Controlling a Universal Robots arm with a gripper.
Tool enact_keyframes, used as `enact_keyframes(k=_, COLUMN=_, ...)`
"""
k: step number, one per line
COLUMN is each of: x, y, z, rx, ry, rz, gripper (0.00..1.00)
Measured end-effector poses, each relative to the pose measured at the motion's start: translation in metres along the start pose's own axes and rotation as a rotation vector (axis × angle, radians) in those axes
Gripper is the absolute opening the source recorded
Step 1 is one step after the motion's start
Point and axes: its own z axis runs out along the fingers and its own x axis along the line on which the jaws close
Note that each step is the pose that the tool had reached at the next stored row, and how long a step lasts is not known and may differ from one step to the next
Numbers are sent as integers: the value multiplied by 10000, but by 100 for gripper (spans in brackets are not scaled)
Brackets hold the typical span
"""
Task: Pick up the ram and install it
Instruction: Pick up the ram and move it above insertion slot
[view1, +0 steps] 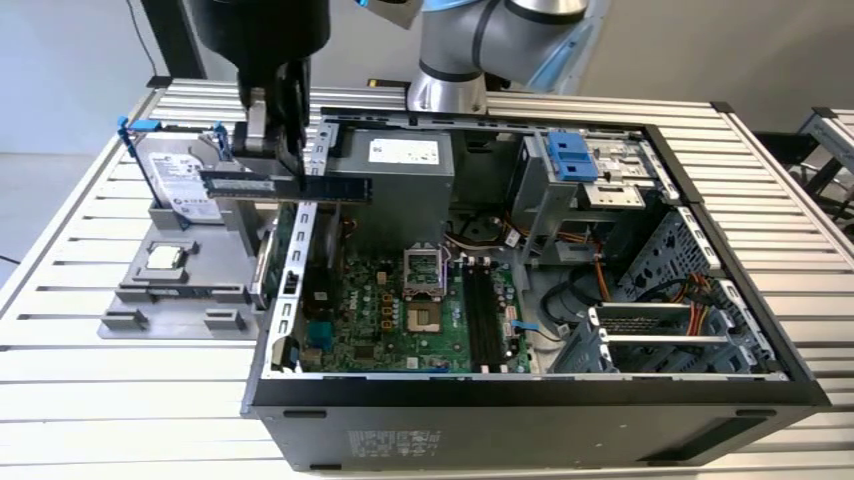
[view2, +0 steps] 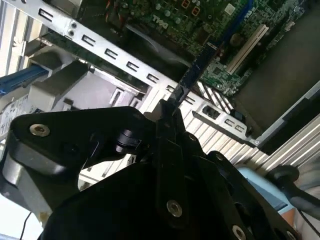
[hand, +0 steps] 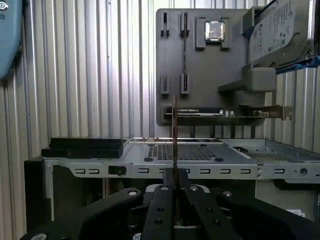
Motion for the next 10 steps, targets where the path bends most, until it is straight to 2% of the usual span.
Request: enact_keyframes(k=10, x=-9, y=-451, z=-16, rx=0, ry=0, rz=-1, gripper=0)
